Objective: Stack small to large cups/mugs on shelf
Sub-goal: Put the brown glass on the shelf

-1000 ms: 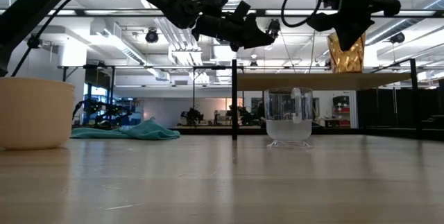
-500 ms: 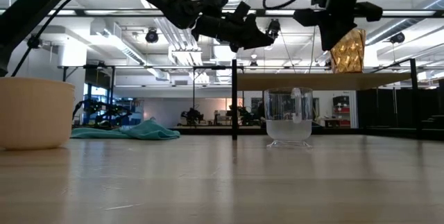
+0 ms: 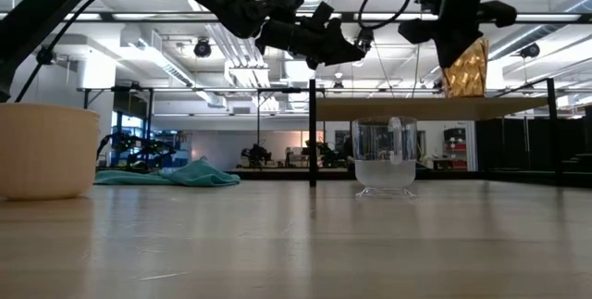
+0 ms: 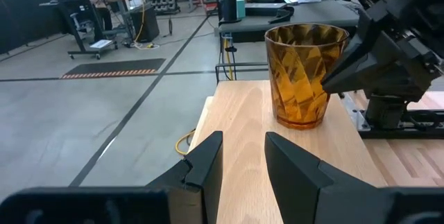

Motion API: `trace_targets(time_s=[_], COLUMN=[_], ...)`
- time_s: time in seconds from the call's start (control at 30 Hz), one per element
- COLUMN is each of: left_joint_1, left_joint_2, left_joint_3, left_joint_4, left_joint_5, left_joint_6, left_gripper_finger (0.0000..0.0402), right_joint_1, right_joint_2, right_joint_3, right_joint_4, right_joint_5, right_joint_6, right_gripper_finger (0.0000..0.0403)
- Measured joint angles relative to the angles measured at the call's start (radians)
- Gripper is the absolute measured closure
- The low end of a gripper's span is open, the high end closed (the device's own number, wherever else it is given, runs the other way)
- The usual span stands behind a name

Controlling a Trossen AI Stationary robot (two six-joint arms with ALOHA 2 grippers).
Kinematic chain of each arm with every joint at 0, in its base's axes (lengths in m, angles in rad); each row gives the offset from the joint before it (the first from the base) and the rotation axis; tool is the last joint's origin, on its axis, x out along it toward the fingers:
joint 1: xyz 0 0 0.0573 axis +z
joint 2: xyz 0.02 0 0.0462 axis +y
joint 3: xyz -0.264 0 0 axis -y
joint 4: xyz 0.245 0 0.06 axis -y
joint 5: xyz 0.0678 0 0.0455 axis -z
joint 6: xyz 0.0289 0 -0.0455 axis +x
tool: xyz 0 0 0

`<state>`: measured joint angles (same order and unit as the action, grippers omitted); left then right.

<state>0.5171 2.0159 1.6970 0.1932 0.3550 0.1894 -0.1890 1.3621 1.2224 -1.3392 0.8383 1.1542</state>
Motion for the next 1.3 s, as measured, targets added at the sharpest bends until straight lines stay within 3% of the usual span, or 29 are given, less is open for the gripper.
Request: trace_targets(time_s=[0.23,1.3], left_joint_1=[0.000,0.012], left_joint_2=[0.000,-0.075], left_joint_3=[-0.001,0.001], left_joint_4=[0.000,-0.094], left_joint_5=[0.000,-0.006], left_joint_6=[0.000,0.013], left_gripper_finger=[0.0306,0.0306], right_joint_1=[0.000,0.001], right_joint_2=[0.000,-0.028], right_joint_3=[0.000,0.000], right_joint_4=[-0.101,-0.199], right_joint_5=[-0.005,-0.035], right_joint_6=[0.072,0.067], right_gripper_finger=[0.0371,0.0371])
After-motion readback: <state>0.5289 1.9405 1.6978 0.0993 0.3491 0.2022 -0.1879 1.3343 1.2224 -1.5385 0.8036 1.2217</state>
